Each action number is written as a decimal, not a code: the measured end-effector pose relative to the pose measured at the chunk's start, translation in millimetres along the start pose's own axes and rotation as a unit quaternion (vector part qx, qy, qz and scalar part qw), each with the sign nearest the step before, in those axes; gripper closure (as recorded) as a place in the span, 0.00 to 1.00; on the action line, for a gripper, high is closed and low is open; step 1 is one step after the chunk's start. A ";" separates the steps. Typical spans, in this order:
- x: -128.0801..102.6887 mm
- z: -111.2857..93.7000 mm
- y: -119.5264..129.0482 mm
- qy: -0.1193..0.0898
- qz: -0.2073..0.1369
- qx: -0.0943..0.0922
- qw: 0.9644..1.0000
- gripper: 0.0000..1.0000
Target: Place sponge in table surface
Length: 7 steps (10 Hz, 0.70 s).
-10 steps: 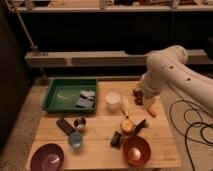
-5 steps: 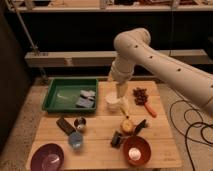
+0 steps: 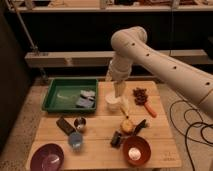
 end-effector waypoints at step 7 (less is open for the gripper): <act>-31.6 20.1 -34.0 -0.139 -0.074 0.032 0.987 0.35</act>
